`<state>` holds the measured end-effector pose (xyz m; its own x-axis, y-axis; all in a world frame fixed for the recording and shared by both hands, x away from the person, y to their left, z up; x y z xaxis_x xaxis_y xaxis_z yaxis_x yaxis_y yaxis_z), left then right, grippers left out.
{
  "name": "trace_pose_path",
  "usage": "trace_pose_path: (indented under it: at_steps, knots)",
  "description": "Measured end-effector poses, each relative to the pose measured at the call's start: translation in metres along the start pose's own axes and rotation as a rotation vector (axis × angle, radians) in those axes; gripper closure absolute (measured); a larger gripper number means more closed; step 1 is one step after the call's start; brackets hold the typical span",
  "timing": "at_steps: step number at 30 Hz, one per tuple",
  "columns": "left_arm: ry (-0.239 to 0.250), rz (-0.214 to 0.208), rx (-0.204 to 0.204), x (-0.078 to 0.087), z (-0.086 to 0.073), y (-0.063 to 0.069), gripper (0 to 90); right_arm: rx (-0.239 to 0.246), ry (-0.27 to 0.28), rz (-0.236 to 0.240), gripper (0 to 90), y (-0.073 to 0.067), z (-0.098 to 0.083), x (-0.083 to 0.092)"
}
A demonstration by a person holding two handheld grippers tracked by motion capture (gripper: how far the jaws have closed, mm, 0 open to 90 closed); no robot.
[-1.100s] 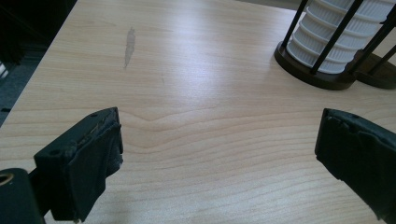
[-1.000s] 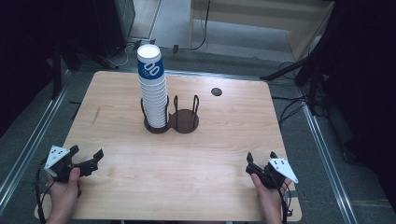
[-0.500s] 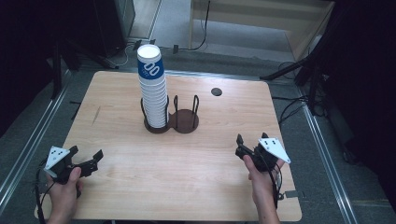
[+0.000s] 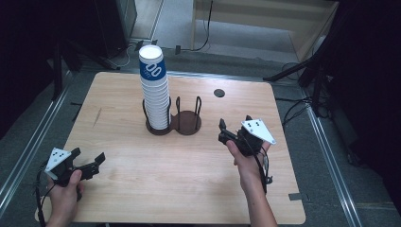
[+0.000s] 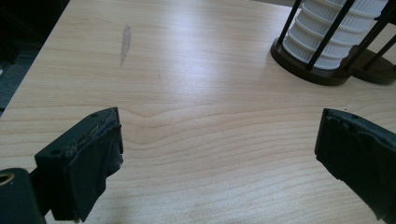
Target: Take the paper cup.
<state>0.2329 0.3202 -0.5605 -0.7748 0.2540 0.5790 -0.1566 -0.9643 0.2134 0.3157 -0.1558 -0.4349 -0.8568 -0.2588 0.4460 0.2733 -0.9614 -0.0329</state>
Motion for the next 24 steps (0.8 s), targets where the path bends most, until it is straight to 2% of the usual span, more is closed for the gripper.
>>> trace_pose_path:
  at_steps: [7, 22, 24]
  knots:
    - [-0.004, 0.0, -0.004, -0.001, 0.0, 0.0, 1.9, 0.014, 0.001, 0.034, 13.3, -0.017, 0.015, -0.01]
    - [-0.005, 0.011, -0.013, -0.003, 0.002, 0.001, 1.9, 0.039, 0.028, 0.063, 13.2, -0.049, 0.045, -0.024]
    - [-0.004, 0.007, -0.013, -0.002, 0.002, 0.001, 1.9, 0.045, 0.03, 0.073, 13.2, -0.057, 0.051, -0.027]
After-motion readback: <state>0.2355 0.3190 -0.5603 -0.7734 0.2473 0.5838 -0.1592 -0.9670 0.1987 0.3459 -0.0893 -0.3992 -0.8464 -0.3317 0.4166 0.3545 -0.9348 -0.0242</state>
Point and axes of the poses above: each handheld gripper's, and its own axes: x roughly backward along the jaws, z roughly out of its top, y roughly to its right, the point moved 2 cm from there along -x, roughly forward along the jaws, and after that the axes turned 11 degrees about -y, right-handed, at the moved point
